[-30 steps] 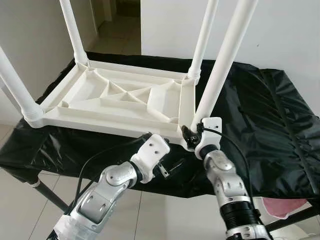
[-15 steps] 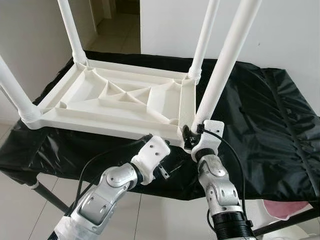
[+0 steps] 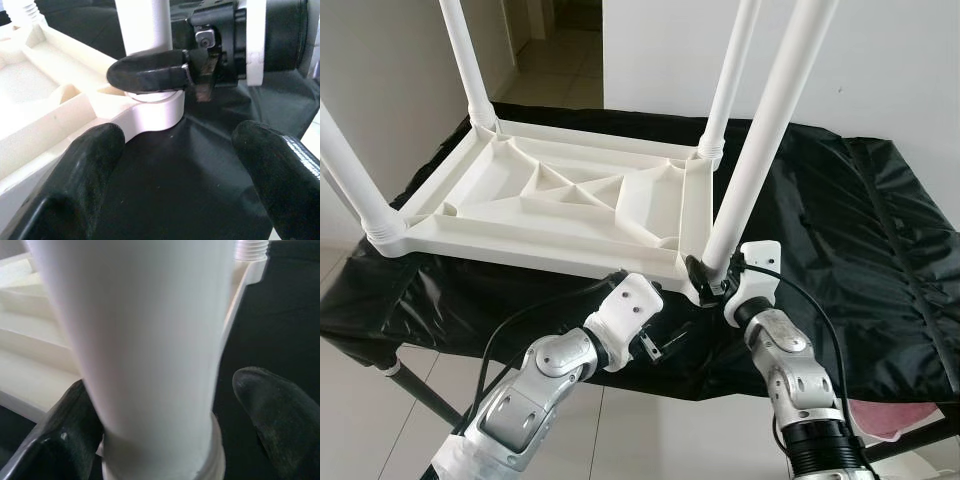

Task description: Building children table

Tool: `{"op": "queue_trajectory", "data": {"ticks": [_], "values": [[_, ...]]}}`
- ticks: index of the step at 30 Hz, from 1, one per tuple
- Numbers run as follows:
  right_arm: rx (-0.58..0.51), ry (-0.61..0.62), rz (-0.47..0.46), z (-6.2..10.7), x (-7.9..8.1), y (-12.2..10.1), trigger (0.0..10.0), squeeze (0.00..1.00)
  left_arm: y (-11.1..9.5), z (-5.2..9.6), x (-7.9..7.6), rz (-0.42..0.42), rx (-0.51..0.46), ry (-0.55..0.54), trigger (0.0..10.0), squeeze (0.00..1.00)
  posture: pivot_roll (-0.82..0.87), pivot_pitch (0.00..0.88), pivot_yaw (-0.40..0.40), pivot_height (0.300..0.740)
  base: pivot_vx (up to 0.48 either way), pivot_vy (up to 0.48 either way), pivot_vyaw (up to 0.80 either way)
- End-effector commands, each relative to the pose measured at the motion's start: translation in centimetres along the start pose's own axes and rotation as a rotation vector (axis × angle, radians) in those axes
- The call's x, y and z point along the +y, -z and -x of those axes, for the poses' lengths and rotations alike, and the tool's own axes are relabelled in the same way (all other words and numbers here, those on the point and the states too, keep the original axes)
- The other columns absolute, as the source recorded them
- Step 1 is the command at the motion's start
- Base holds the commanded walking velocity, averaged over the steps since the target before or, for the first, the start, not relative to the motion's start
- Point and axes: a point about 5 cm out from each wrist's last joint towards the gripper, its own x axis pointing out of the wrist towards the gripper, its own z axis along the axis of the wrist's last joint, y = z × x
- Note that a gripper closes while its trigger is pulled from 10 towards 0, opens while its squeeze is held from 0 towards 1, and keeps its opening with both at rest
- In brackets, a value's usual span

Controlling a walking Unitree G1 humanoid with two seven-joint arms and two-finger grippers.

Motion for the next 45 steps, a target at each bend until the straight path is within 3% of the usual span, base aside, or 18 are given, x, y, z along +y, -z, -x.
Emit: {"op": "queue_trajectory", "data": {"ticks": [1, 10, 11, 13, 14, 15, 16, 18, 28, 30, 34, 40, 45], "values": [[-0.027, -0.089, 0.037, -0.4, -0.2, -0.5, 10.0, 0.0, 0.2, 0.3, -0.3, -0.001, 0.013, 0.044, 10.0, 0.0, -0.01, 0.064, -0.002, 0.74, 0.0, 0.0, 0.0], [-0.034, -0.281, 0.136, -1.6, 0.3, -1.6, 10.0, 0.0, 0.4, 0.3, -0.3, -0.006, 0.032, 0.077, 10.0, 0.0, -0.01, 0.072, 0.003, 0.74, 0.0, 0.0, 0.0], [-0.029, -0.293, 0.143, -1.8, 0.2, -1.6, 8.6, 0.0, 0.4, 0.3, -0.3, -0.015, 0.036, 0.076, 10.0, 0.0, -0.01, 0.071, -0.002, 0.74, 0.0, 0.0, 0.0], [-0.028, -0.304, 0.151, -1.9, 0.2, -1.6, 8.6, 0.0, 0.4, 0.3, -0.3, -0.018, 0.038, 0.073, 10.0, 0.0, -0.01, 0.071, -0.002, 0.74, 0.0, 0.0, 0.0], [-0.023, -0.314, 0.162, -2.0, 0.1, -1.5, 3.1, 0.0, 0.5, 0.4, -0.3, -0.019, 0.039, 0.069, 10.0, 0.0, 0.0, 0.071, -0.005, 0.74, 0.0, 0.0, 0.0], [-0.023, -0.314, 0.162, -2.0, 0.1, -1.5, 3.1, 0.0, 0.5, 0.4, -0.3, -0.019, 0.039, 0.069, 10.0, 0.0, 0.0, 0.071, -0.005, 0.74, 0.0, 0.0, 0.0], [-0.02, -0.319, 0.172, -2.1, 0.0, -1.5, 0.1, 0.0, 0.5, 0.5, -0.2, -0.017, 0.039, 0.064, 10.0, 0.0, 0.0, 0.072, -0.008, 0.74, 0.0, 0.0, 0.0], [-0.012, -0.332, 0.178, -2.1, -0.2, -1.2, 0.0, 0.0, 0.5, 0.6, -0.2, -0.015, 0.041, 0.057, 10.0, 0.0, 0.0, 0.071, -0.01, 0.74, 0.0, 0.0, 0.0], [-0.001, -0.333, 0.144, -2.0, -0.7, -0.8, 0.0, 0.0, 0.5, 0.6, -0.2, -0.014, 0.041, 0.05, 10.0, 0.0, 0.0, 0.075, -0.011, 0.74, 0.0, 0.0, 0.0], [0.0, -0.321, 0.125, -2.0, -0.8, -0.7, 10.0, 0.0, 0.5, 0.5, -0.2, -0.013, 0.04, 0.051, 10.0, 0.0, 0.0, 0.077, -0.009, 0.74, 0.0, 0.0, 0.0], [0.009, -0.225, 0.059, -2.2, -0.9, -1.0, 10.0, 0.0, 0.5, 0.6, -0.2, -0.012, 0.04, 0.054, 10.0, 0.0, -0.01, 0.079, -0.006, 0.74, 0.0, 0.0, 0.0], [0.012, -0.173, 0.035, -2.3, -0.3, -0.9, 10.0, 0.0, 0.6, 0.6, -0.3, -0.009, 0.04, 0.057, 10.0, 0.0, -0.01, 0.082, -0.001, 0.74, 0.0, 0.0, 0.0], [0.056, 0.034, -0.013, -2.4, -0.5, -0.4, 10.0, 0.0, 0.6, 0.5, -0.3, -0.01, 0.042, 0.058, 10.0, 0.0, -0.01, 0.082, -0.005, 0.74, 0.0, 0.0, 0.0]]}}
